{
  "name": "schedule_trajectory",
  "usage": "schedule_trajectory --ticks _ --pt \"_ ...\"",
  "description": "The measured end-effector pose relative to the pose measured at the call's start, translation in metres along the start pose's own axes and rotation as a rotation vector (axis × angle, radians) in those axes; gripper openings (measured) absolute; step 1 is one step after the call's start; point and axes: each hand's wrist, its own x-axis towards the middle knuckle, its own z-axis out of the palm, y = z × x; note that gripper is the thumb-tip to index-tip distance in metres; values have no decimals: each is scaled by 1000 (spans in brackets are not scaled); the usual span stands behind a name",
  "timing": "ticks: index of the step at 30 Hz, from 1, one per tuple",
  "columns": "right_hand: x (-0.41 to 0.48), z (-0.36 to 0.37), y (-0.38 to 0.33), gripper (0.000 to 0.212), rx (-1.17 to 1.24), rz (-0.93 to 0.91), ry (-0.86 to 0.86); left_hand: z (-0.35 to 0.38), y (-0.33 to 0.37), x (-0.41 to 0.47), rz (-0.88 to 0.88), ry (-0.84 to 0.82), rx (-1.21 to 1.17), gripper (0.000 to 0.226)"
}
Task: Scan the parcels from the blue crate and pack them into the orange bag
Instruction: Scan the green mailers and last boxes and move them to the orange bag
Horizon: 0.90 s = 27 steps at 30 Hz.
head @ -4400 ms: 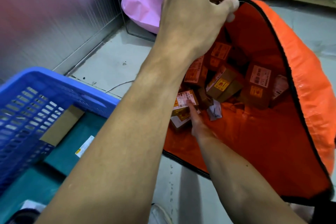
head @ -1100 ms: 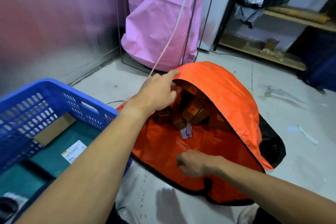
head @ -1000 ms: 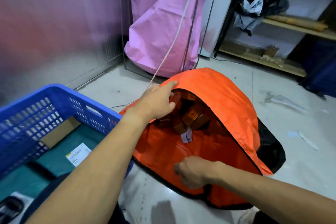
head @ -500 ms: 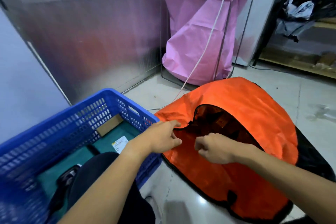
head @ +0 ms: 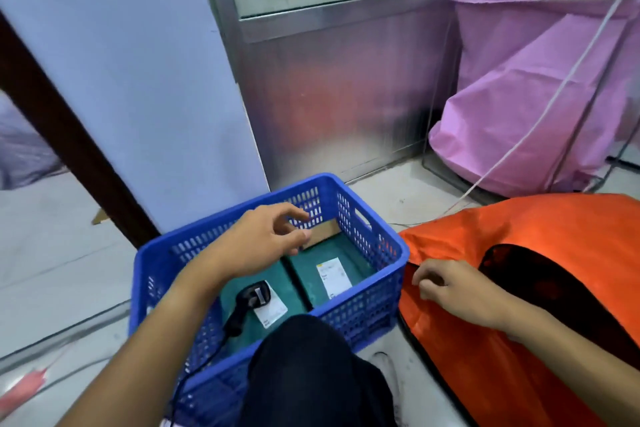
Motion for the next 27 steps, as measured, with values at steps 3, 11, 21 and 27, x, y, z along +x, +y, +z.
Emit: schedule_trajectory --ticks 3,11,21,27 --pt "-2 4 -15 16 51 2 26 -14 -31 -17 -27 20 -21 20" --pt "10 42 -51 25 157 9 13 -24 -136 -37 -270 88 -102 5" --pt "110 120 -96 25 194 -43 -115 46 -296 -1 -716 -60 -48 30" --pt "177 187 -104 25 332 43 -187 80 -348 28 -861 -94 -234 39"
